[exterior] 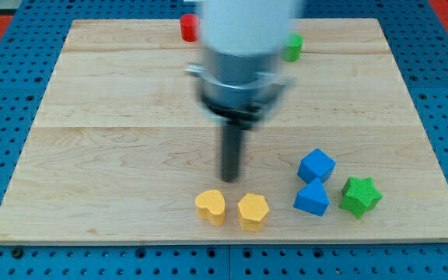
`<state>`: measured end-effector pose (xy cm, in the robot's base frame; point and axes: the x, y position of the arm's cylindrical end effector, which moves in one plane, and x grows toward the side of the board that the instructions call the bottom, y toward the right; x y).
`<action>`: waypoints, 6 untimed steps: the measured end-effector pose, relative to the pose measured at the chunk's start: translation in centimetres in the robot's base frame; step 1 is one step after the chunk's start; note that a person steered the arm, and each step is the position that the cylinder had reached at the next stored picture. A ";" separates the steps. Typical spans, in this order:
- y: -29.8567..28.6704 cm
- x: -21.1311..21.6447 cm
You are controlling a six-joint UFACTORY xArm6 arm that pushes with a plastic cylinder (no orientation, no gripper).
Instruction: Move the yellow blocks close to the blue blocks
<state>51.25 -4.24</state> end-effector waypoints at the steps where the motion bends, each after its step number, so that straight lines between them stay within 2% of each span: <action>1: -6.0 0.6; 2: -6.0 3.6; 3: -5.6 4.8; 5: -0.2 9.2; 6: 4.6 8.5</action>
<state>59.74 0.40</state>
